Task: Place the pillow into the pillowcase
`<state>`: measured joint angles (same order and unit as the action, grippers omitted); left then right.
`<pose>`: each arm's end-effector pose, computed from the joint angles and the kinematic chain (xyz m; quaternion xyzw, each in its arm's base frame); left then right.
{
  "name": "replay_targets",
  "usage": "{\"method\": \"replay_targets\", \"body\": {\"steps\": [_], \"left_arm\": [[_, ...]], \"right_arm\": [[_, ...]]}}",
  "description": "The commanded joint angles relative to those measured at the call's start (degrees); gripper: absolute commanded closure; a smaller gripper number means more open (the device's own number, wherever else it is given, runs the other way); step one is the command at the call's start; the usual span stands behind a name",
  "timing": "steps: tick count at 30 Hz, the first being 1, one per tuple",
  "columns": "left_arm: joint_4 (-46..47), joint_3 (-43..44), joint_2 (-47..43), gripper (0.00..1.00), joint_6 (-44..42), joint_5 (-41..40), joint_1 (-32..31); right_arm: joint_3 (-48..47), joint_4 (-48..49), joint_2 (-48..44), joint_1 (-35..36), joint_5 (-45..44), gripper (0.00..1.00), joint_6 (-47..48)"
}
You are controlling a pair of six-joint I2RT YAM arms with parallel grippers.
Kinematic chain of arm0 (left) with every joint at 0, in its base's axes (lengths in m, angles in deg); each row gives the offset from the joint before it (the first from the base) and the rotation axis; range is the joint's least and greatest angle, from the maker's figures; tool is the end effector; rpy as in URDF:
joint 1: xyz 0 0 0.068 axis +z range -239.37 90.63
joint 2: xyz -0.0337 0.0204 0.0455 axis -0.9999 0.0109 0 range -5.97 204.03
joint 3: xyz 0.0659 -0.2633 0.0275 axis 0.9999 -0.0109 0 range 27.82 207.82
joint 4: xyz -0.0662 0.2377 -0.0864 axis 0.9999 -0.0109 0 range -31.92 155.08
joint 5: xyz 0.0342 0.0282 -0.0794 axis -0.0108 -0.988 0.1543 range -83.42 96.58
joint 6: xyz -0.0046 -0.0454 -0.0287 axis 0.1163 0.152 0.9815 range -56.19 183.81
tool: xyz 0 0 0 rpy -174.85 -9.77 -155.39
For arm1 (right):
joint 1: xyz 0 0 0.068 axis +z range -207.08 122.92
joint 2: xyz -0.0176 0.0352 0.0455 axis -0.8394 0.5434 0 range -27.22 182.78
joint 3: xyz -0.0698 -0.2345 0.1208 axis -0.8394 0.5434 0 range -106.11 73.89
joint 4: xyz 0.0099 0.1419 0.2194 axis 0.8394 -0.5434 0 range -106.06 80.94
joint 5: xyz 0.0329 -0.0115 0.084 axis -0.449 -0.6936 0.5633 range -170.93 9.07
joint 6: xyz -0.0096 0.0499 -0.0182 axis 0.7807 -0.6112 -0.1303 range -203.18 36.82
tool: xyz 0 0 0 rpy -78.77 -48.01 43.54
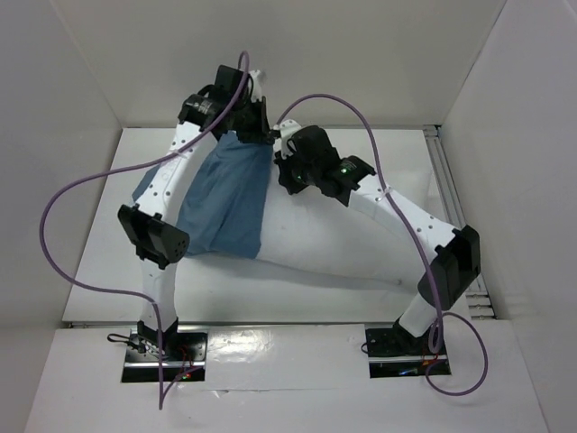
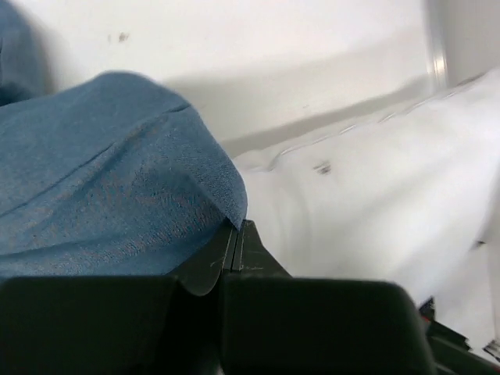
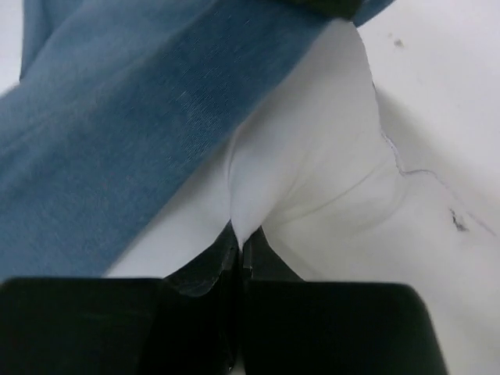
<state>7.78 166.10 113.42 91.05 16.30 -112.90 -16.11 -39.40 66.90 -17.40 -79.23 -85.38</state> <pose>0.4080 -0.1841 0.4118 0.0078 0.8979 -0.2547 0.3590 0.2903 0.2422 0.3570 -0.2909 0.8357 0.1787 0.4303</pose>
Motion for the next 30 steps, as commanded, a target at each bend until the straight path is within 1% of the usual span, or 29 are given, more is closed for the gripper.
{"method": "replay_targets", "body": {"steps": [1, 3, 4, 6, 8, 9, 10, 12, 13, 14, 15, 16, 17, 18, 19, 21, 22, 23, 24, 25, 26, 27, 28, 29, 30], "left_arm": [[6.5, 3.9, -7.8, 1.00, 1.6, 4.0, 0.1], [7.7, 3.4, -7.8, 1.00, 2.2, 4.7, 0.1], [7.7, 2.9, -7.8, 1.00, 2.2, 4.7, 0.6], [8.4, -0.5, -4.3, 1.00, 2.2, 4.7, 1.9], [7.9, -2.3, -0.5, 1.00, 0.6, 7.8, 2.6], [4.9, -1.4, 3.9, 1.00, -0.6, 9.1, 2.6], [3.0, -0.6, 5.7, 1.00, -0.6, 10.4, 2.6], [0.4, 1.2, 8.0, 0.81, -2.0, 11.8, 2.6], [-0.3, 1.2, 7.4, 0.69, -2.5, 11.8, 2.6], [-0.3, 1.2, 6.4, 0.55, -2.5, 10.3, 2.6], [-0.3, 0.3, 5.3, 0.26, -4.3, 9.3, 2.6], [-0.3, -0.3, 4.2, 0.16, -5.0, 8.4, 2.6], [-0.3, -0.3, 2.0, 0.01, -5.5, 6.6, 2.6], [-0.3, -0.3, 1.0, 0.00, -5.5, 6.0, 3.3], [-0.3, -0.8, 0.1, 0.00, -6.1, 6.0, 3.3], [-0.3, -1.4, -2.8, 0.00, -6.2, 3.9, 3.9], [-0.3, -2.5, -4.0, 0.02, -6.2, 3.0, 3.9], [-0.3, -3.1, -5.0, 0.09, -6.2, 2.3, 3.9], [-0.3, -3.6, -5.8, 0.13, -6.2, 1.1, 3.9], [-0.3, -5.5, -7.7, 0.15, -6.7, 1.1, 3.9], [-0.9, -6.6, -8.6, 0.15, -7.3, 1.1, 3.9], [-0.9, -7.8, -9.3, 0.15, -7.3, -0.6, 3.9], [-1.5, -10.5, -10.1, 0.15, -7.3, -1.4, 2.9], [-2.4, -11.7, -10.8, 0.13, -8.0, -2.5, 2.0], [-3.1, -12.7, -11.5, 0.12, -8.0, -6.3, 0.9]], "right_arm": [[-4.0, -0.7, -4.5, 5.2, -1.6, 1.00, -0.4], [-2.5, -1.5, -4.5, 7.5, -4.2, 1.00, -2.5], [-1.0, 0.1, -5.0, 7.5, -4.2, 1.00, -3.0], [3.8, 2.6, -5.0, 7.5, -7.0, 1.00, -4.7], [6.4, 7.0, -5.5, 7.5, -9.9, 1.00, -6.5], [8.3, 8.6, -5.5, 7.0, -12.1, 1.00, -7.0], [8.3, 10.9, -5.0, 6.4, -12.2, 1.00, -7.9], [8.3, 11.5, -2.9, 4.3, -12.2, 1.00, -8.6], [7.0, 11.5, -2.1, 4.3, -12.2, 1.00, -9.3], [5.7, 10.0, -1.3, 3.5, -12.2, 0.96, -9.3], [3.1, 8.6, -0.6, 3.5, -12.2, 0.66, -9.3], [2.4, 7.7, -0.6, 3.5, -12.2, 0.51, -8.8], [2.4, 6.8, -1.6, 3.5, -12.9, 0.44, -8.8], [2.4, 6.8, -2.7, 3.5, -13.9, 0.38, -8.8], [3.0, 6.8, -5.5, 2.7, -16.0, 0.24, -9.6], [3.9, 3.6, -8.3, 1.5, -17.9, 0.17, -10.6], [4.4, 2.1, -10.5, -0.6, -19.9, 0.15, -12.7], [4.4, -2.6, -11.2, -2.0, -20.8, 0.13, -14.1], [4.4, -5.4, -11.8, -3.7, -21.3, 0.13, -15.5], [4.4, -8.5, -12.4, -7.4, -22.7, 0.13, -18.8], [4.4, -11.9, -12.4, -9.3, -23.2, 0.12, -20.5], [4.4, -17.7, -13.0, -11.4, -23.2, 0.08, -21.8], [5.3, -20.3, -14.6, -13.4, -23.2, 0.06, -24.3], [7.2, -22.1, -15.7, -16.9, -22.7, 0.04, -25.2], [8.7, -23.9, -17.0, -18.6, -21.5, 0.03, -25.7]]}}
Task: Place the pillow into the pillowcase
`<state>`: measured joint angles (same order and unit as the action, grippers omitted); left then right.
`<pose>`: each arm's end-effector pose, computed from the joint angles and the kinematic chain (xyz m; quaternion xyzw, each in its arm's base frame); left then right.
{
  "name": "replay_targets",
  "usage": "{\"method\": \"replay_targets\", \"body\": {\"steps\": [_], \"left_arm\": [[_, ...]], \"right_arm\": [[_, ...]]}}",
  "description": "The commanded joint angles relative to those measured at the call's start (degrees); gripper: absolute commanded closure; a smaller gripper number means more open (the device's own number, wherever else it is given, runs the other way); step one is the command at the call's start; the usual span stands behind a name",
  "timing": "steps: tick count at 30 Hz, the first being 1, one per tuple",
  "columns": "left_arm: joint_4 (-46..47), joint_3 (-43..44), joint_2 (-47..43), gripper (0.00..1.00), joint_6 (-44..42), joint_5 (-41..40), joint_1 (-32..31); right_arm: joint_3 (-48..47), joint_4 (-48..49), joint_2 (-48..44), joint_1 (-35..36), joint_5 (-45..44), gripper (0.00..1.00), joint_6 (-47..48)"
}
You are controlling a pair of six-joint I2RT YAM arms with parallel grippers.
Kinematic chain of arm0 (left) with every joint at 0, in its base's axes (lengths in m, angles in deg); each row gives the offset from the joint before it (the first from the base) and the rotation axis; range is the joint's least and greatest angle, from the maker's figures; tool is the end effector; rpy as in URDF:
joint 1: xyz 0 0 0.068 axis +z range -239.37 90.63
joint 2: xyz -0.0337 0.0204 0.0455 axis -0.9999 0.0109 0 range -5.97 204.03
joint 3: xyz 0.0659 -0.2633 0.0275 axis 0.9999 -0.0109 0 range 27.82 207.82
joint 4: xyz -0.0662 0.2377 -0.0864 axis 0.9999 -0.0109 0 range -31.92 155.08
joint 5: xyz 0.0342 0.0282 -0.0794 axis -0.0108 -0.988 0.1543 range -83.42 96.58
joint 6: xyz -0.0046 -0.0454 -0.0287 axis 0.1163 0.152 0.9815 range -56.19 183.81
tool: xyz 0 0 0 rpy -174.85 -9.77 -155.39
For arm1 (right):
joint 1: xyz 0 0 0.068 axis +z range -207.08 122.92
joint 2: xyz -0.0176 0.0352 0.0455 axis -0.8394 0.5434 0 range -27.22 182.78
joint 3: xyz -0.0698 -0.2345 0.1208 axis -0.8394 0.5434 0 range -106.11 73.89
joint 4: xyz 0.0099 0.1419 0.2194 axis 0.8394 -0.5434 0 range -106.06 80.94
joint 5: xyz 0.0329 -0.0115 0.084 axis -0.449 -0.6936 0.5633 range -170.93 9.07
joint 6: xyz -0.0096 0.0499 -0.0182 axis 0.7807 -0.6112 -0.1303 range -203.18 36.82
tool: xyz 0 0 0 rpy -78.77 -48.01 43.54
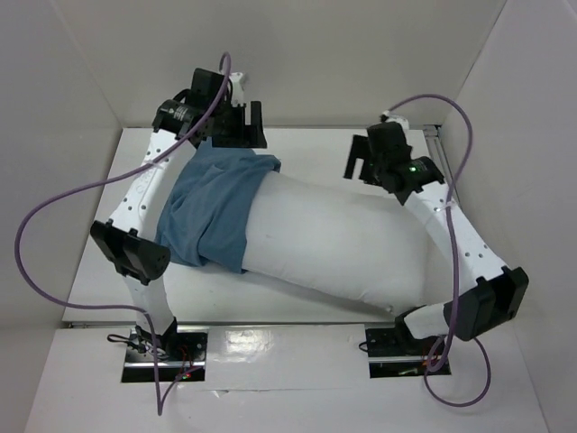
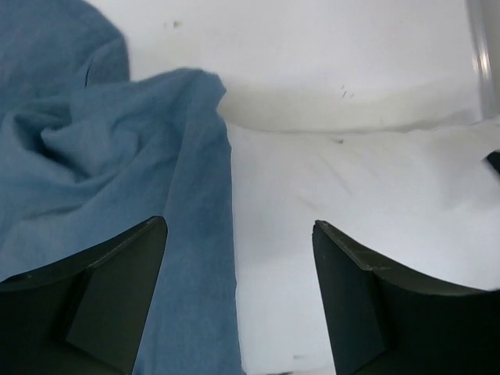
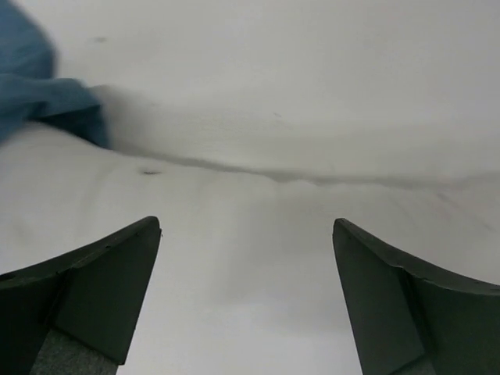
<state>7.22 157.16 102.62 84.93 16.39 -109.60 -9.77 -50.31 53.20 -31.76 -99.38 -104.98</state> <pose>0.3724 -0.1436 0.4408 0.0311 0.8924 -0.2282 0.3881 0.2780 0.1191 0.3812 0.0429 0.8890 0.0408 0.4540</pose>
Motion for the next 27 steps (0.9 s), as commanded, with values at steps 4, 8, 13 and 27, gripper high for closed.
{"method": "replay_targets", "body": {"steps": [4, 8, 13, 27], "left_arm": [[-3.8, -10.4, -0.7, 0.11, -1.9, -15.1, -8.5], [-5.7, -12.3, 1.3, 0.12, -0.5, -22.6, -11.0], [-6.4, -13.4, 3.5, 0.29, 2.2, -30.0, -11.0], [-6.0, 0.5, 9.0, 1.00, -1.3, -5.2, -14.0]], "right_arm": [[9.3, -15.4, -9.8, -12.6, 4.6, 0.00, -8.1], [16.1, -17.3, -15.3, -18.9, 7.5, 0.00, -9.4], [22.7, -18.0, -18.7, -22.3, 11.3, 0.00, -8.9], [34.7, 14.1, -22.8, -18.5, 39.7, 1.00, -17.5]]}}
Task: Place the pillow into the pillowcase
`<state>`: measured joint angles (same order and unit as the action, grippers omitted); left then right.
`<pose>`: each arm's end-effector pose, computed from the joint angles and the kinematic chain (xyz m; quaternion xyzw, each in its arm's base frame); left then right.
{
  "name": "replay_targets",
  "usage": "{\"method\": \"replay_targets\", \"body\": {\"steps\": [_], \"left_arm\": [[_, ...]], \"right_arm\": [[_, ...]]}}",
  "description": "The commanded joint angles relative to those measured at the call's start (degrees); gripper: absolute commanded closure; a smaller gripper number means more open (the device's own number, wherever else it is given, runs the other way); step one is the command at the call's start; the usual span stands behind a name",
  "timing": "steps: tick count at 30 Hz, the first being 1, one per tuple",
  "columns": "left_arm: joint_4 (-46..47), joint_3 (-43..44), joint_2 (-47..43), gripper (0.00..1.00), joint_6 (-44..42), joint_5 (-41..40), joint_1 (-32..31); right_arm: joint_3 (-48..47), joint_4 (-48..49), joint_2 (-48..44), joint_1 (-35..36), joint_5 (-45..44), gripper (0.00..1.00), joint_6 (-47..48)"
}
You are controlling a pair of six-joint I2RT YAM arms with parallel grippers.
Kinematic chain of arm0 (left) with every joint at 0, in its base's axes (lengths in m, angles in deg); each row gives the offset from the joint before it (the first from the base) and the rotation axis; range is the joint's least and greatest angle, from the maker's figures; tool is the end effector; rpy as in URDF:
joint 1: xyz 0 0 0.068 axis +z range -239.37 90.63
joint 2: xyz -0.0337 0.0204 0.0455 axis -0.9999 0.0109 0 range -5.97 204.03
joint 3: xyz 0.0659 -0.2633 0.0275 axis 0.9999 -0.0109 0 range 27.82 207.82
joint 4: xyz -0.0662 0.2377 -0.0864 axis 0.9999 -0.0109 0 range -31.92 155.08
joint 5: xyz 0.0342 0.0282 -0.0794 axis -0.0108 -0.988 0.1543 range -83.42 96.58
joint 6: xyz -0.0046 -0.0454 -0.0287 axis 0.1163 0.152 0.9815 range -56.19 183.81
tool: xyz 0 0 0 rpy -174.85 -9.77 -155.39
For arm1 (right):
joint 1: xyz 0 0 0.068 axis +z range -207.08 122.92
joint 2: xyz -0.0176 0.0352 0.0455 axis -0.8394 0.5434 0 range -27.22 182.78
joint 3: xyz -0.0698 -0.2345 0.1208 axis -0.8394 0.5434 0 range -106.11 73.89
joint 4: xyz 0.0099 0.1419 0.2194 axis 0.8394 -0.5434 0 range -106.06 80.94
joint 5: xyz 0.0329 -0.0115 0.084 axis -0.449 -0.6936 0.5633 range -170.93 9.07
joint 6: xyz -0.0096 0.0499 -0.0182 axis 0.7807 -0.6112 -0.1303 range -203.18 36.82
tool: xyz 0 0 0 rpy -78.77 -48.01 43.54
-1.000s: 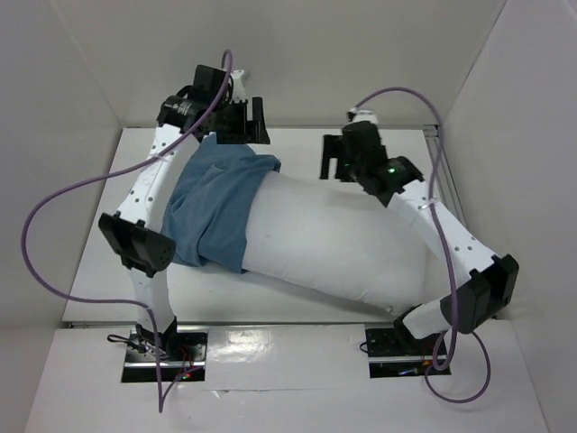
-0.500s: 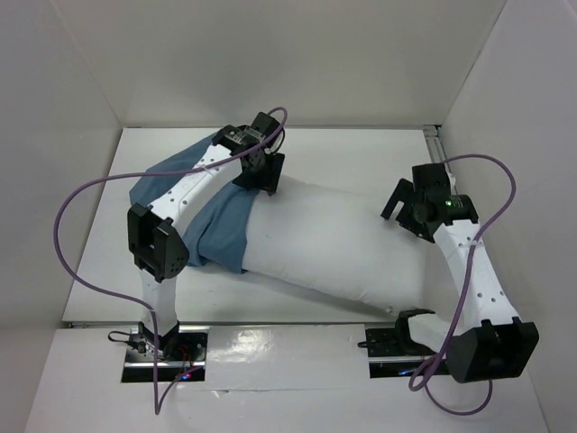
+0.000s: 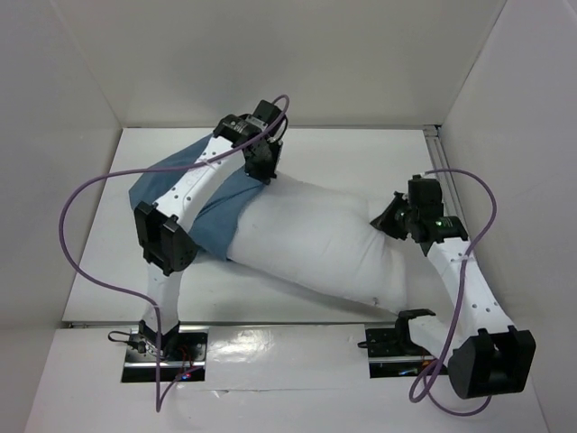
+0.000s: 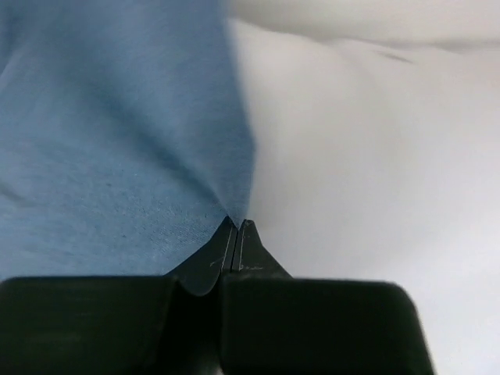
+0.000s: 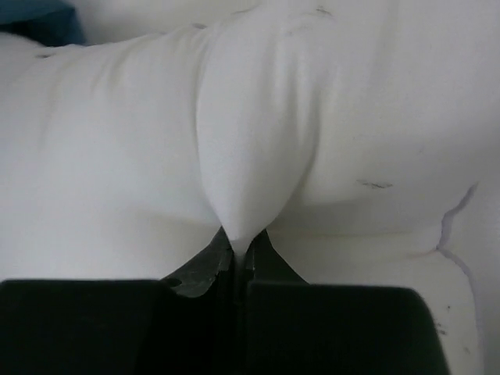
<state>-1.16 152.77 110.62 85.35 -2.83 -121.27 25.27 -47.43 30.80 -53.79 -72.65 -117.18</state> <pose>0.3681 -0.2222 0.3521 0.0639 0.9559 -0.0535 0.2817 0.2045 0.0169 0.2757 0.2213 0.9042 0.1787 0.3188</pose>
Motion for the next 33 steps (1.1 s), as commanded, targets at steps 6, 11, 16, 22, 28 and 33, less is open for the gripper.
{"method": "replay_targets", "body": {"steps": [6, 11, 16, 22, 28, 33], "left_arm": [[12.3, 13.8, 2.3, 1.00, 2.7, 44.4, -8.3], [17.7, 9.5, 2.2, 1.00, 5.4, 46.1, -5.6], [10.1, 11.4, 6.6, 0.92, 1.8, 32.6, -2.7], [6.3, 11.3, -3.7, 0.08, -1.1, 16.9, 0.9], [14.0, -7.8, -21.2, 0.30, 0.0, 3.8, 8.8], [15.1, -24.9, -29.7, 0.32, 3.5, 0.7, 15.5]], "right_arm": [[-16.4, 18.1, 4.0, 20.6, 3.4, 1.00, -10.5], [-13.1, 16.5, 0.4, 30.5, -15.7, 1.00, -12.1], [-2.3, 13.6, -3.8, 33.4, -22.3, 1.00, -15.5], [-17.3, -5.6, 3.8, 32.4, -29.3, 0.09, -0.7], [-37.9, -15.2, 13.6, 34.5, -33.4, 0.00, 8.2], [-45.3, -12.3, 23.3, 44.7, -37.7, 0.00, 13.0]]}}
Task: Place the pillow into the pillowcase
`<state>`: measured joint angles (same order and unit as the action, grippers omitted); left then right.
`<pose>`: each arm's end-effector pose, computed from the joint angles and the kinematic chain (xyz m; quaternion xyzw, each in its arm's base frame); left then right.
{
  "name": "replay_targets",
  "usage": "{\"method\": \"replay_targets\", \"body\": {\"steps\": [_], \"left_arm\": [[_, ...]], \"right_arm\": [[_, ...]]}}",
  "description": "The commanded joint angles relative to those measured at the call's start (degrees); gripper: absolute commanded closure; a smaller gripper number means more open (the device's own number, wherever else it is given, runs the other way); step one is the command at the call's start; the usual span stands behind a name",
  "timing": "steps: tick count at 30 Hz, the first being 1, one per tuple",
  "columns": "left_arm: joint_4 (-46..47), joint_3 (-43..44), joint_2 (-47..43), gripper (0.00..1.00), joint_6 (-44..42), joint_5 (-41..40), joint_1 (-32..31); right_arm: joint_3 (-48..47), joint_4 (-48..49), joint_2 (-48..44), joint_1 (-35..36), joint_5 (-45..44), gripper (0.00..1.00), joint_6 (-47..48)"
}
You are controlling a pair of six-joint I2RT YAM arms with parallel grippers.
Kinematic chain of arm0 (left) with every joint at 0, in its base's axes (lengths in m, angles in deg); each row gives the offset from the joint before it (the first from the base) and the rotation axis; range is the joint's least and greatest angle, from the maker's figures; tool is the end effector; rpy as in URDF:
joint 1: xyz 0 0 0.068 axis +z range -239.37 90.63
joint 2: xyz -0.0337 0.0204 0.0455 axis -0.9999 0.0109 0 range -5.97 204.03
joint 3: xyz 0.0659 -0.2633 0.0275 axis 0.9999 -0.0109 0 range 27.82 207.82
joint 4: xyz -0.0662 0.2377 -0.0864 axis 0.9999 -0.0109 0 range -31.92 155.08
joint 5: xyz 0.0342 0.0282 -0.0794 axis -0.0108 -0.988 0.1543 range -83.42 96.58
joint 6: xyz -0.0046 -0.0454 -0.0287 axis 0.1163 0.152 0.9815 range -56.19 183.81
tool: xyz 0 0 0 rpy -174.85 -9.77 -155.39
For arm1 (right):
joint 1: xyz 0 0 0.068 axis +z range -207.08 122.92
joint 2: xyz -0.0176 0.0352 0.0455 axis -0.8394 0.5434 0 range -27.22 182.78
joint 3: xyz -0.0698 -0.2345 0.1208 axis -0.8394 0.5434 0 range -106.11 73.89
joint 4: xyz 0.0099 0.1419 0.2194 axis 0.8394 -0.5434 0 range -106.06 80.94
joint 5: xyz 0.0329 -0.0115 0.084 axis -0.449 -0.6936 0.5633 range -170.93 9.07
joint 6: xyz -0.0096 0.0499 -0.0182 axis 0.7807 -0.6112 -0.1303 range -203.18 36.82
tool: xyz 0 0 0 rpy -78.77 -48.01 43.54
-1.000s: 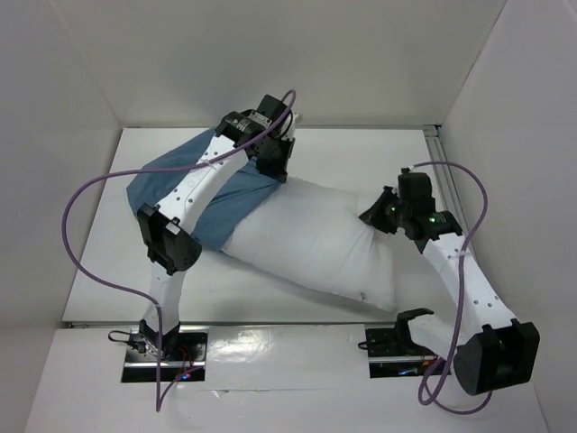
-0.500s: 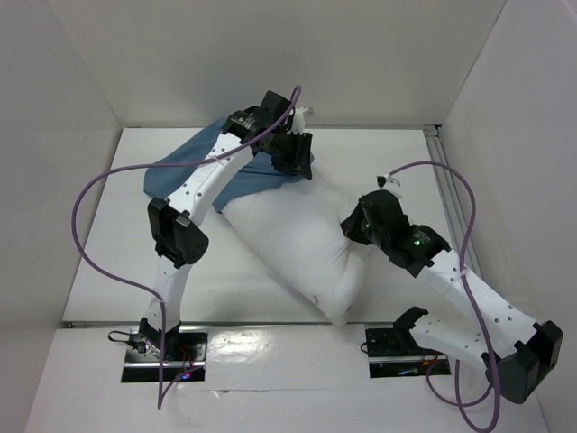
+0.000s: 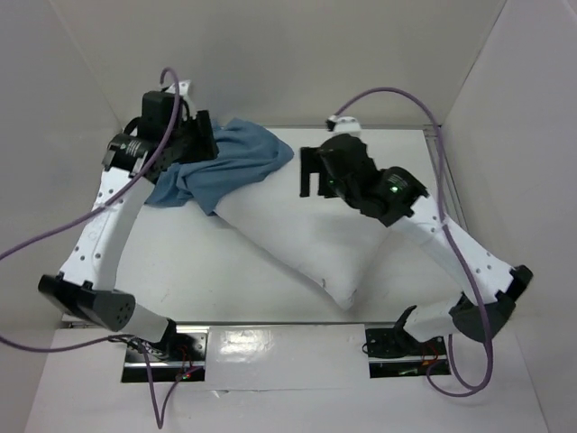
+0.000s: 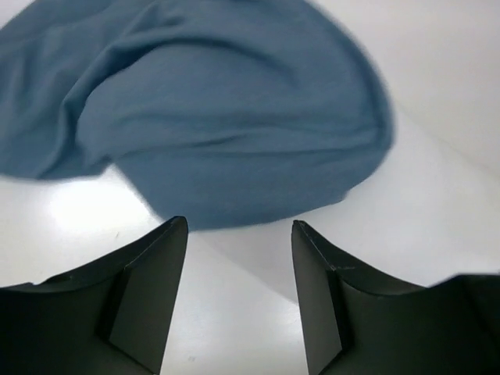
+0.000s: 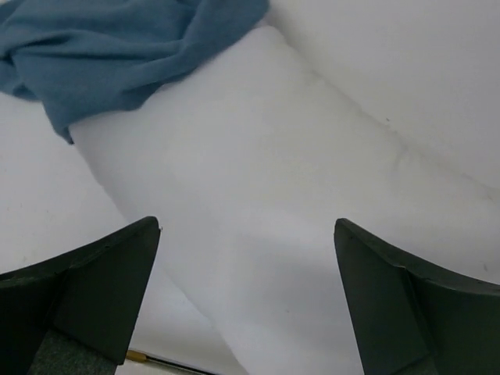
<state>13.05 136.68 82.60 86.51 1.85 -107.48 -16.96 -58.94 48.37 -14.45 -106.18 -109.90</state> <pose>0.3009 -0.0952 0.4610 -0.0550 0.8713 -0.1357 0.4684 0.2033 0.1665 0.4312 -0.0191 0.8699 0.0988 0.4829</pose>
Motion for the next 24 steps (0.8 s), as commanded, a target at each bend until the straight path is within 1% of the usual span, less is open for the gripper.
{"method": "replay_targets", "body": {"steps": [1, 2, 3, 4, 5, 6, 7, 8, 9, 10, 11, 12, 13, 14, 15, 16, 17, 18, 20, 21, 24], "left_arm": [[2.4, -12.3, -4.7, 0.32, 3.4, -4.7, 2.3], [3.6, -16.2, -6.3, 0.32, 3.9, -4.7, 2.8], [4.9, -20.0, -7.9, 0.30, 4.6, -4.7, 2.8], [6.4, -27.9, -9.5, 0.27, 5.4, -4.7, 3.4], [9.7, -31.8, -12.5, 0.23, 7.1, -4.7, 3.4], [11.2, -35.4, -13.9, 0.20, 8.2, -5.6, 4.0], [12.8, -41.6, -15.2, 0.12, 9.8, -5.6, 4.0], [14.4, -44.2, -16.4, 0.09, 10.9, -5.6, 4.0], [17.5, -46.8, -18.9, 0.09, 12.0, -5.6, 4.0], [19.7, -51.3, -20.1, 0.09, 12.0, -3.7, 4.0], [21.8, -53.2, -21.2, 0.09, 12.0, -3.1, 4.0], [23.5, -54.9, -21.9, 0.09, 13.7, -3.1, 4.0], [26.9, -57.7, -22.5, 0.12, 13.7, -3.1, 4.0], [28.2, -58.6, -22.5, 0.14, 14.2, -3.1, 4.0], [29.2, -59.1, -22.5, 0.19, 14.2, -3.8, 4.0], [29.7, -59.1, -21.6, 0.19, 13.7, -4.8, 3.2], [29.7, -58.6, -19.4, 0.19, 13.7, -7.6, 1.8], [29.7, -58.6, -18.3, 0.19, 13.7, -8.5, 1.8], [29.7, -57.9, -15.7, 0.20, 13.7, -9.8, 1.1], [29.7, -57.0, -13.4, 0.21, 13.7, -9.8, 1.1], [32.4, -55.7, -11.0, 0.22, 12.9, -12.1, 1.1]], "right_arm": [[-5.8, 0.0, 9.8, 7.9, -4.2, 0.00, 7.9], [-7.5, 0.5, 12.1, 8.7, -3.7, 0.00, 9.0], [-9.3, 1.0, 14.6, 9.5, -3.0, 0.00, 10.3], [-11.3, 1.0, 19.5, 10.4, -2.4, 0.00, 12.5], [-14.7, 1.0, 21.9, 11.5, -2.4, 0.00, 13.3], [-15.9, 1.0, 24.1, 11.5, -2.4, 0.00, 14.0], [-17.9, 0.5, 27.8, 12.2, -1.2, 0.00, 15.5], [-18.0, 0.5, 29.2, 12.2, -0.1, 0.00, 16.3], [-18.0, 3.5, 30.4, 12.2, 1.3, 0.00, 17.2], [-18.0, 4.1, 31.7, 11.3, 2.6, 0.00, 17.8], [-18.5, 4.1, 34.5, 11.3, 4.0, 0.00, 17.8], [-18.5, 5.3, 35.5, 9.3, 5.5, 0.04, 17.8], [-16.8, 6.0, 36.9, 8.4, 6.9, 0.12, 17.8], [-16.2, 6.9, 36.9, 7.3, 8.7, 0.29, 17.8], [-16.2, 7.6, 37.4, 5.1, 13.2, 0.78, 17.8], [-16.2, 7.6, 37.4, 4.1, 14.7, 1.00, 17.8], [-16.2, 7.6, 36.9, 3.3, 16.0, 1.00, 17.8], [-16.2, 8.4, 35.1, 1.9, 19.1, 1.00, 18.4], [-15.2, 10.7, 32.4, 0.5, 22.2, 1.00, 18.9], [-14.5, 10.7, 30.6, -1.5, 25.7, 1.00, 18.9], [-15.6, 10.6, 30.1, -4.5, 31.2, 1.00, 18.9]]}}
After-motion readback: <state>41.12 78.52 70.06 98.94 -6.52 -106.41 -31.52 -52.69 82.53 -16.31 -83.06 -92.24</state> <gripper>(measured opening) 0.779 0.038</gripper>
